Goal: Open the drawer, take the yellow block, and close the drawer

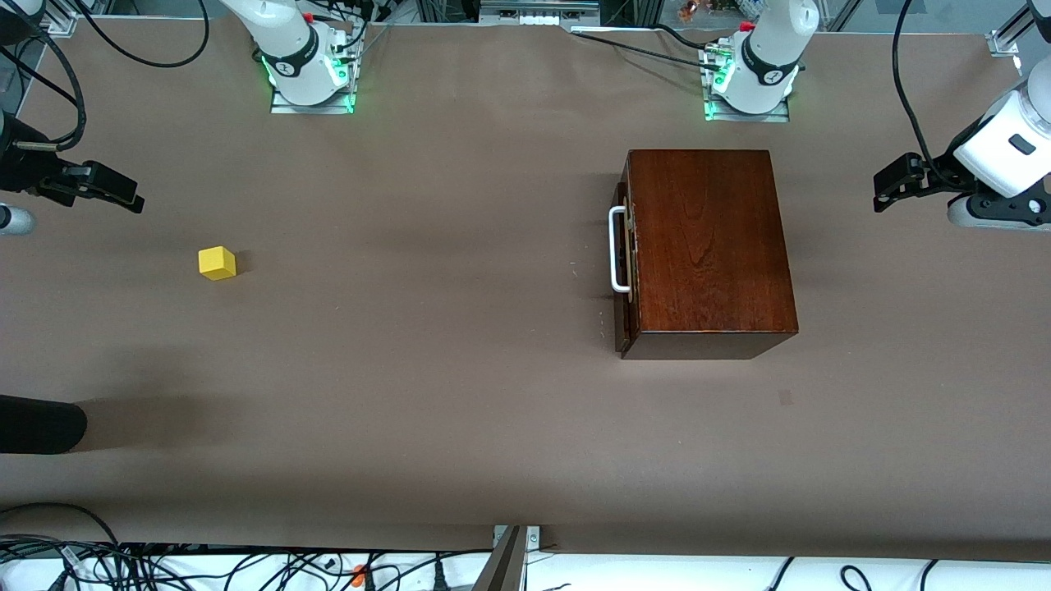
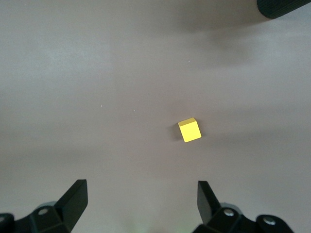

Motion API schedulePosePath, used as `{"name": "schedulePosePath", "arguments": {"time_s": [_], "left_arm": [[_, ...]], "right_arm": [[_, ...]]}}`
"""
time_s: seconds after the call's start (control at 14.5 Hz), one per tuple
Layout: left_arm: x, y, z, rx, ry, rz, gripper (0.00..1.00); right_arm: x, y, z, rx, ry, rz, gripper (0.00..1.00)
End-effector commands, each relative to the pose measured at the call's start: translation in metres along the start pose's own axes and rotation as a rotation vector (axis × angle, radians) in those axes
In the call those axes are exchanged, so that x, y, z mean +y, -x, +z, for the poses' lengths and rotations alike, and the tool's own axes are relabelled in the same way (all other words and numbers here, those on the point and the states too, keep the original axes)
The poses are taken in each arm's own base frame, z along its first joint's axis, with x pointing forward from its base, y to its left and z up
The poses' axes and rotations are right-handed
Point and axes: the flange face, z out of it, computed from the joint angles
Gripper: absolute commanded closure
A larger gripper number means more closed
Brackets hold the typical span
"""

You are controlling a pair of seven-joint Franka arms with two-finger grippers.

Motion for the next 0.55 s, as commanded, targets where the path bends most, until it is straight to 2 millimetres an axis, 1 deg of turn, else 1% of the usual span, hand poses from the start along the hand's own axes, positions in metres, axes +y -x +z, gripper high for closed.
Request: {"name": "schedulePosePath", "arguments": {"time_s": [0.0,0.48], "left_arm": [[0.0011,-0.0022,-0.0047,0.012,-0.022,-0.006,0.0],[0.0026,-0.0021,-0.0061,0.013,-0.016,-0.005,0.0]], "right_arm": [[0.0021,0.0035,-0.0038,0.002,0.001,-0.004,0.0],[0.0021,0.0031,-0.0041,0.005,0.0,-0.004,0.0]]}}
